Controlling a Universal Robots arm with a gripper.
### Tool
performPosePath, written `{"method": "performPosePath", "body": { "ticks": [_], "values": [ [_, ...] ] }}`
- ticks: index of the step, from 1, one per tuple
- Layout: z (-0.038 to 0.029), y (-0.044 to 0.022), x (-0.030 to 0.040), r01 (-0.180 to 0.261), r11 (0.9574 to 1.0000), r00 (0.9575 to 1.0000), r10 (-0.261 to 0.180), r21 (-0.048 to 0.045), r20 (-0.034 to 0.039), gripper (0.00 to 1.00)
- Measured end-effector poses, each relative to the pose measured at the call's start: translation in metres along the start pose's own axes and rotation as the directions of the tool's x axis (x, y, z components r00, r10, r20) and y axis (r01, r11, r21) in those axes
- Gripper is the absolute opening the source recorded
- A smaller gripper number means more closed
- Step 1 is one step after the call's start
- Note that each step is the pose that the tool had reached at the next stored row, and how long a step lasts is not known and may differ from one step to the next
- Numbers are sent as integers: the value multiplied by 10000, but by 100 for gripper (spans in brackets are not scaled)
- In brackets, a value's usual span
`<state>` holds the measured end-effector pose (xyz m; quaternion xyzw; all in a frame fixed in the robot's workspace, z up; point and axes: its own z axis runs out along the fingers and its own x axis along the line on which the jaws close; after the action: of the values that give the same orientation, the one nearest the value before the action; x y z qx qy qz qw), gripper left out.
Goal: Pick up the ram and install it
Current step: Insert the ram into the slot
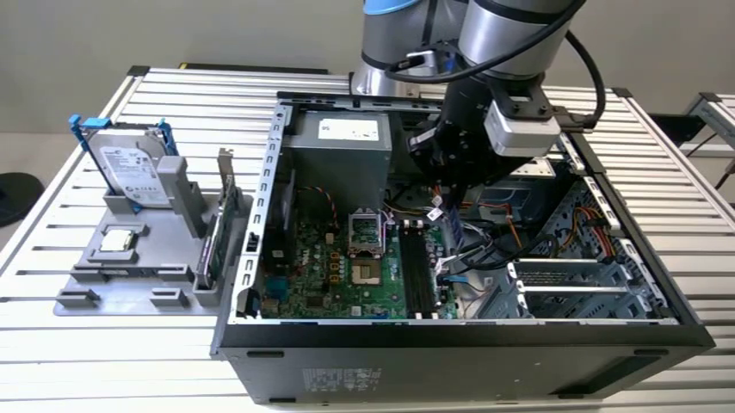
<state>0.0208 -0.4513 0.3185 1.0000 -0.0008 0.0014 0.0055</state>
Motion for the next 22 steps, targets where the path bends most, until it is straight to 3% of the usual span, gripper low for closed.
{"method": "performPosePath", "body": {
  "ticks": [22],
  "values": [
    [106, -1, 0, 0, 10000, 10000, 0, 0, 0, 0]
  ]
}}
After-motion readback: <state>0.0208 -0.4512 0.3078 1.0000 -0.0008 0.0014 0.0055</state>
